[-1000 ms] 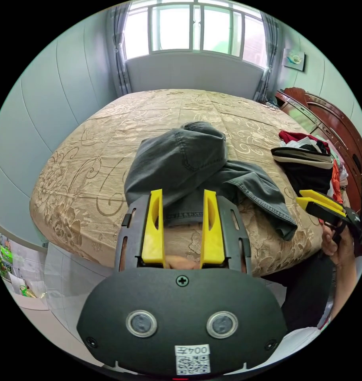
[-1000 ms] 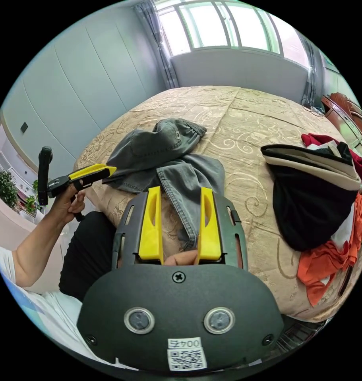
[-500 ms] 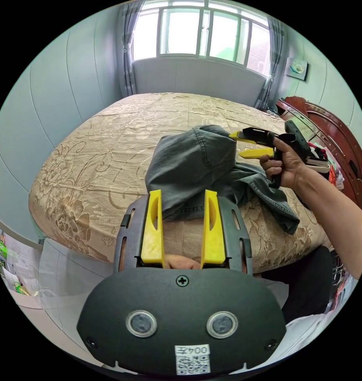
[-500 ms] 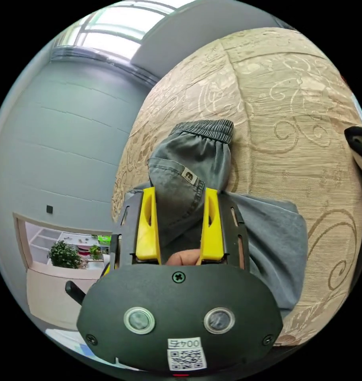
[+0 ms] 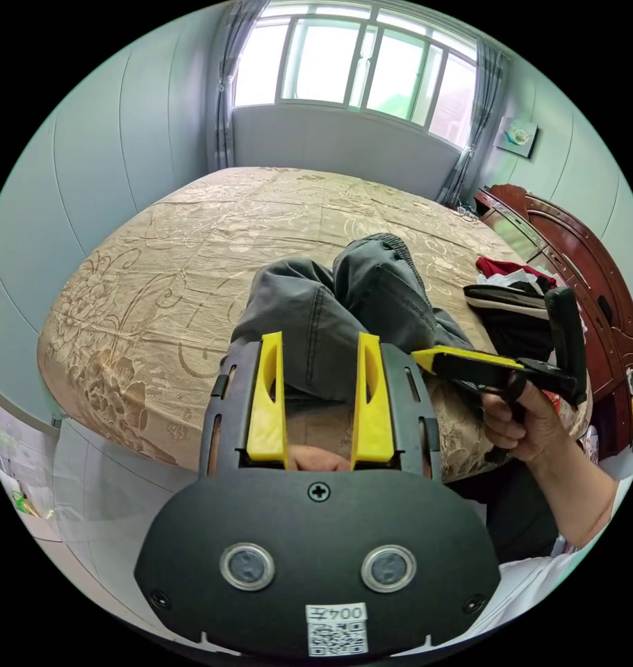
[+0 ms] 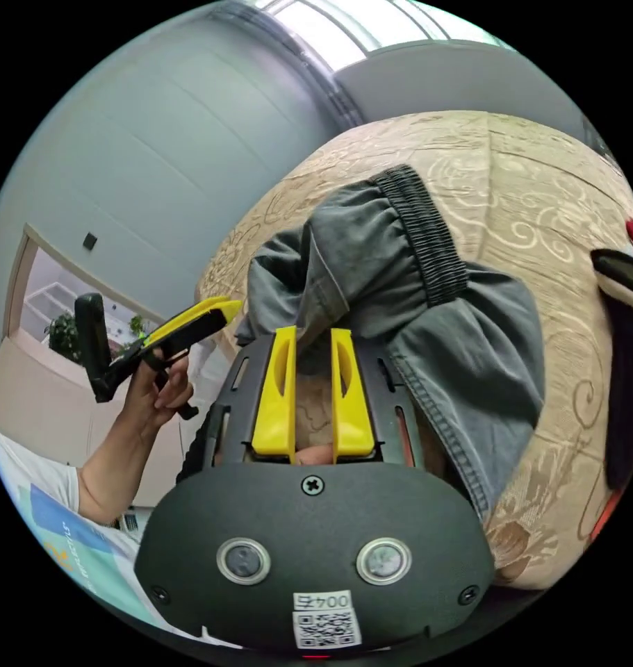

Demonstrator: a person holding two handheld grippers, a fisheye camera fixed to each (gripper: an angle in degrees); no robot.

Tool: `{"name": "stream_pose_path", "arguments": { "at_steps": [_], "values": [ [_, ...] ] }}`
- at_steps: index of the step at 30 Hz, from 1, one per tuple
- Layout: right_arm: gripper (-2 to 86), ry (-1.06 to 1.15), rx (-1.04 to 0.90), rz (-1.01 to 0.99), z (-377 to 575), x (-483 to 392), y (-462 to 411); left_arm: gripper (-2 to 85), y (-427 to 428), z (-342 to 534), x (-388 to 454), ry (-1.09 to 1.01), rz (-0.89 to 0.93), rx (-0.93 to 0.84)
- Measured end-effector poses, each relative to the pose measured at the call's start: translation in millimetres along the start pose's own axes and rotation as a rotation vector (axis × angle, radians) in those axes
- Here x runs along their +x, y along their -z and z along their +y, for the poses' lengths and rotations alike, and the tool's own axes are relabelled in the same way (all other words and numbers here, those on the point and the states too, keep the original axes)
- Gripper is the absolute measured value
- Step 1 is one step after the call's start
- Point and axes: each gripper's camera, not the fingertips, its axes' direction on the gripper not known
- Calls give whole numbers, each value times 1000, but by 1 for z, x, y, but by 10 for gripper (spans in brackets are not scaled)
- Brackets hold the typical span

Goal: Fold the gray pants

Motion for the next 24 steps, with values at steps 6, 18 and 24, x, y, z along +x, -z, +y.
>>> {"name": "stream_pose_path", "arguments": {
  "at_steps": [6,18,24],
  "values": [
    [203,-22,-20,-10,-91,76,-13,144,0,-12,4,-42,33,-10],
    [26,42,-224,64,-132,72,-38,169,4,-36,50,-291,151,-23],
    [-3,67,-177,-92,-102,16,-5,186,2,-41,66,-295,67,20]
  ]
}}
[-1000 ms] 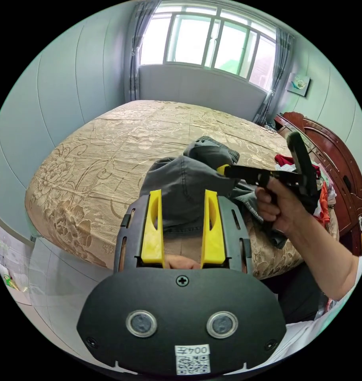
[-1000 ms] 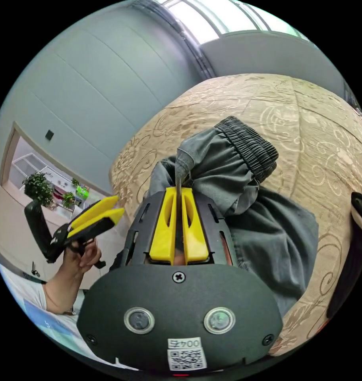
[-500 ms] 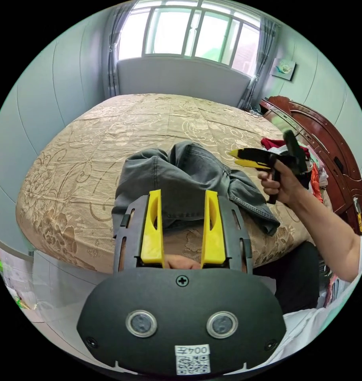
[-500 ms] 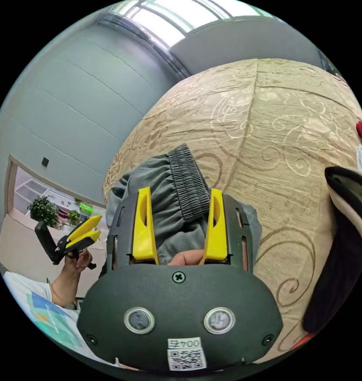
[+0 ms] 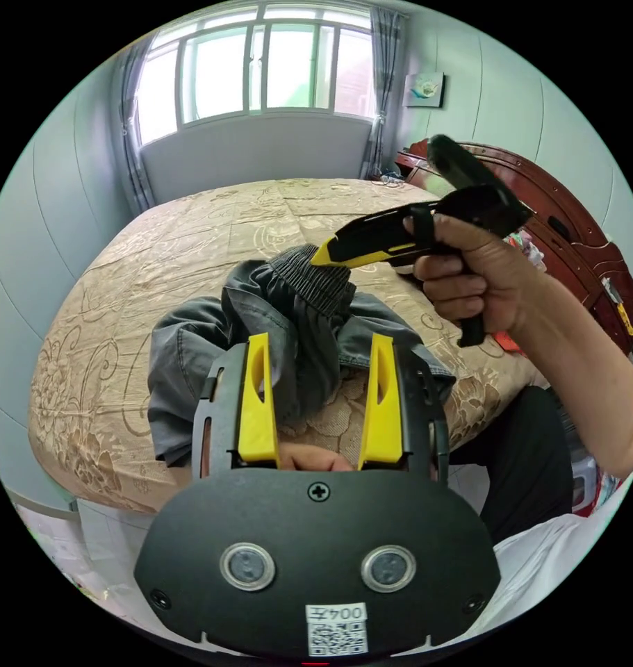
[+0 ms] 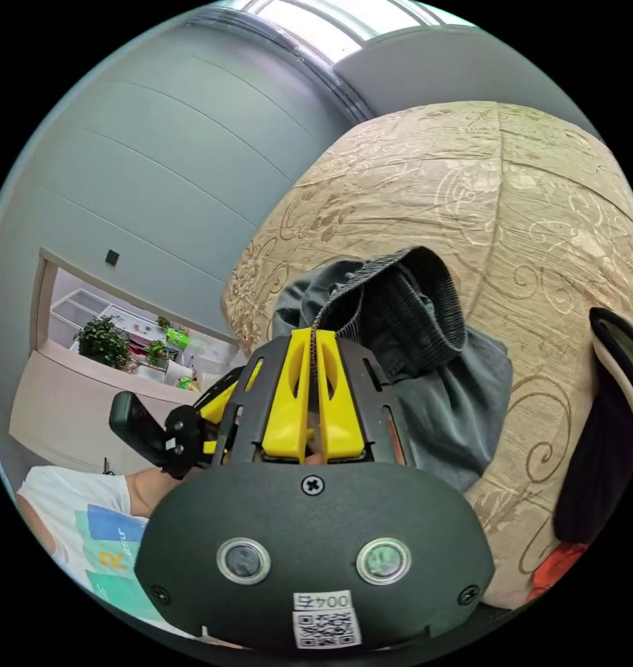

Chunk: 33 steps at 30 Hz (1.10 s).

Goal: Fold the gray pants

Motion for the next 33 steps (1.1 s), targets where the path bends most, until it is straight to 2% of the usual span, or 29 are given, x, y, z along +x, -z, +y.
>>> {"name": "stream_pose_path", "arguments": {
  "at_steps": [2,5,8,11,12,14,17,19,21,33],
  "values": [
    [-4,13,14,78,10,-4,0,187,-9,-4,2,-31,-41,-32],
    [-4,-57,19,-65,24,23,6,187,-25,-9,-3,-46,-74,-86],
    [-3,-52,17,-148,28,31,14,177,-30,-18,5,-117,-197,-64],
    [5,19,7,-120,29,21,23,129,-27,-27,3,-92,-335,8],
    [10,31,28,-105,31,22,30,86,-22,-30,-6,-58,-367,35],
    [30,24,73,-119,38,36,43,40,-10,-33,-24,-4,-330,70],
    [110,-118,195,-116,65,89,67,13,12,-40,-70,71,-104,34],
    [160,-214,223,-118,85,124,72,7,24,-45,-115,134,103,-50],
    [200,-280,230,-123,108,154,69,5,34,-47,-145,158,197,-83],
    [251,-155,77,-2,108,183,37,4,121,-54,-240,44,210,-110]
  ]
}}
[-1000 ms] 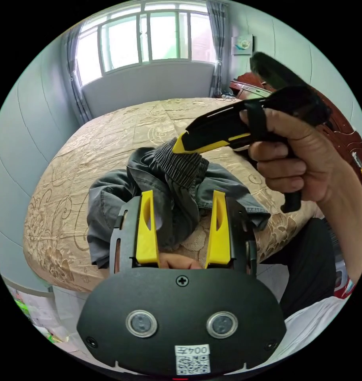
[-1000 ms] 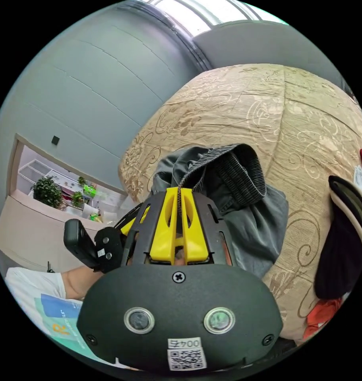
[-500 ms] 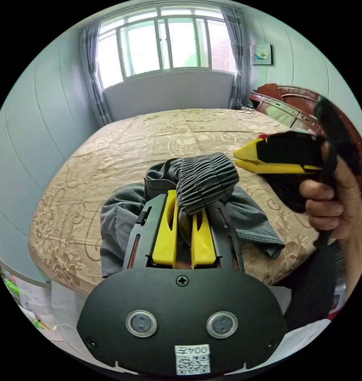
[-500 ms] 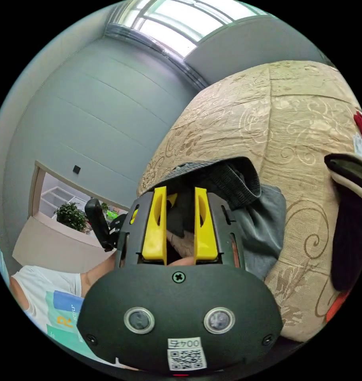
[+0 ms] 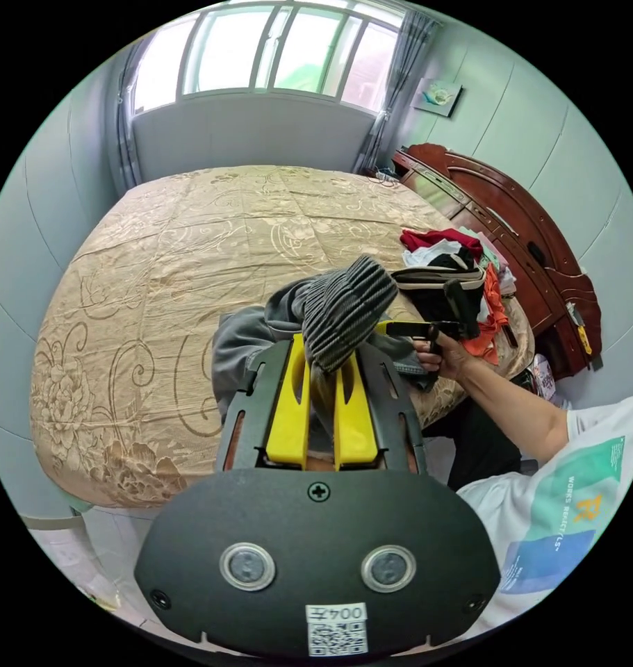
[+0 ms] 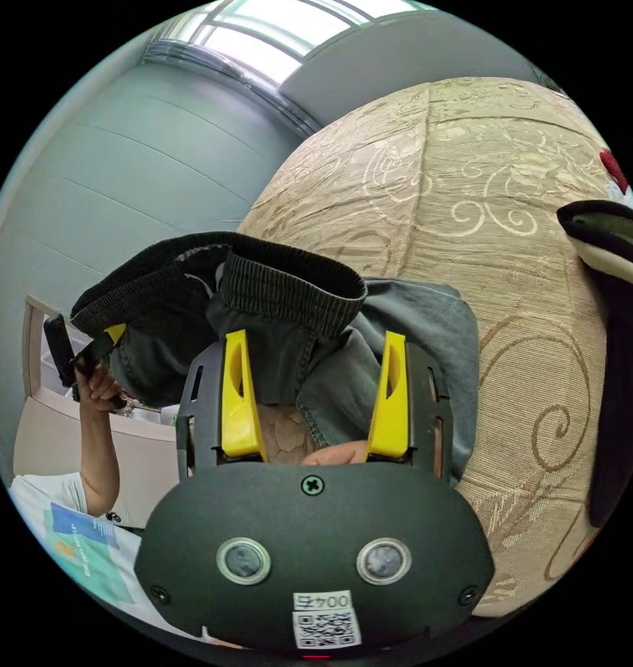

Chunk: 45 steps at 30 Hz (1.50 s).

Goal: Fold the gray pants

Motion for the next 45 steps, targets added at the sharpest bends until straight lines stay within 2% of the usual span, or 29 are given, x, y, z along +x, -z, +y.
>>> {"name": "stream_pose_path", "arguments": {
  "at_steps": [2,7,11,14,19,22,26,30,32,36,40,45],
  "values": [
    [249,46,-33,17,-2,5,3,4,14,4,-18,24,42,14],
    [225,173,-77,-103,-5,12,14,4,51,11,-59,14,83,8],
    [138,243,-125,-218,-13,14,19,6,70,14,-74,-16,85,0],
    [62,266,-70,-334,-8,16,41,10,85,19,-86,-9,55,-7],
    [47,321,59,-321,14,-5,118,23,113,27,-103,47,7,35],
    [46,391,163,-237,16,-40,212,25,145,15,-94,25,-43,87],
    [46,508,381,-49,6,-135,396,23,215,-29,-64,-51,-97,213],
    [44,706,560,268,30,-295,576,18,349,-89,4,-113,-187,494],
    [43,776,664,376,58,-363,646,18,407,-105,43,-168,-296,605],
    [41,836,891,533,137,-480,781,21,537,-110,121,-215,-327,874],
    [41,857,986,586,198,-534,850,27,630,-93,186,-265,-330,1057],
    [40,840,973,589,233,-528,880,28,666,-93,222,-270,-273,1043]
  ]
}}
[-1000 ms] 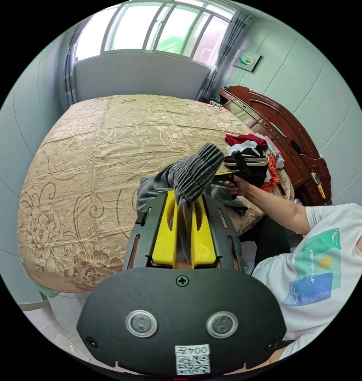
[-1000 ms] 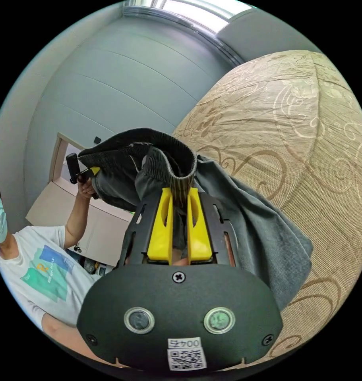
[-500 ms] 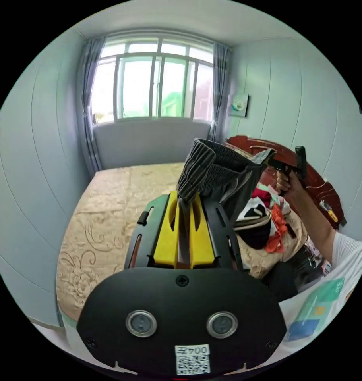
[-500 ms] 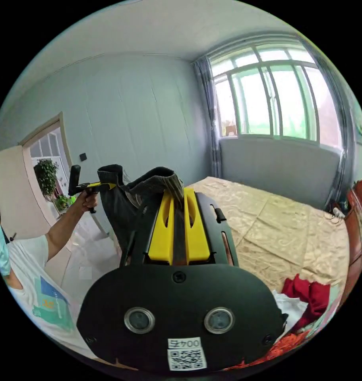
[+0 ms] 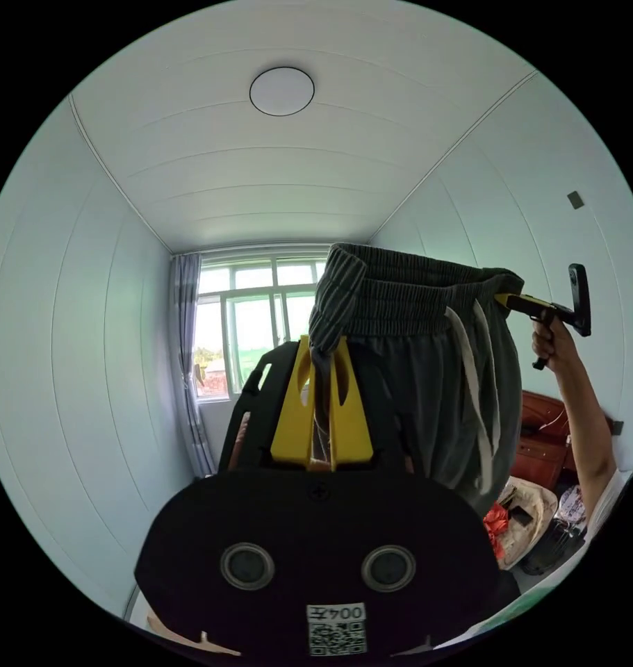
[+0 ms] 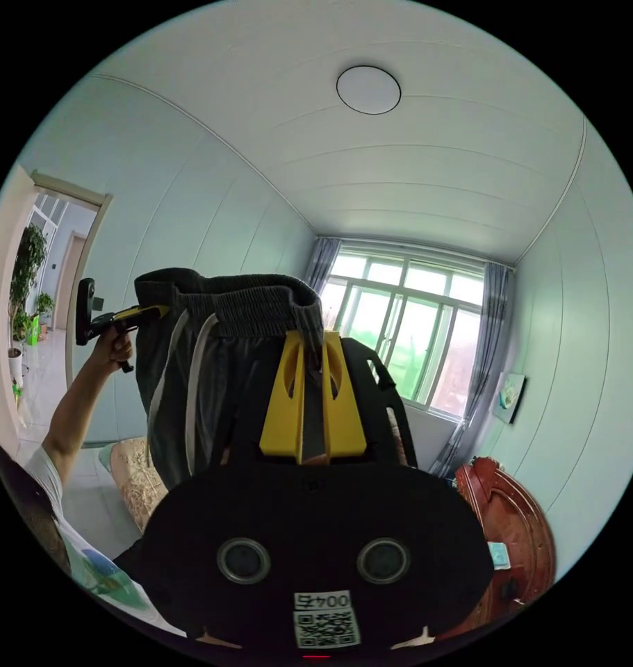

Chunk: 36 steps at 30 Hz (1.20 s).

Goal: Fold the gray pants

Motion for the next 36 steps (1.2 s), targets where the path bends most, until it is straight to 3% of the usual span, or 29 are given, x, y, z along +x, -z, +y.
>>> {"name": "stream_pose_path", "arguments": {
  "at_steps": [4,11,14,18,24,31,36],
  "values": [
    [40,-20,-104,-66,53,19,-25,28,-32,21,15,-16,35,-123],
    [43,-107,-349,-270,278,37,-107,24,-119,137,47,-95,184,-436],
    [44,-284,-487,-375,415,43,-158,21,-159,217,63,-44,268,-567],
    [45,-622,-701,-469,638,30,-243,19,-226,366,104,-1,240,-791],
    [46,-862,-929,-411,889,-24,-329,23,-308,582,150,172,140,-1068],
    [52,-790,-1035,-387,996,-72,-380,37,-356,739,193,144,41,-1282],
    [117,-631,-1042,-437,1018,-81,-427,41,-373,775,198,183,54,-1253]
  ]
}}
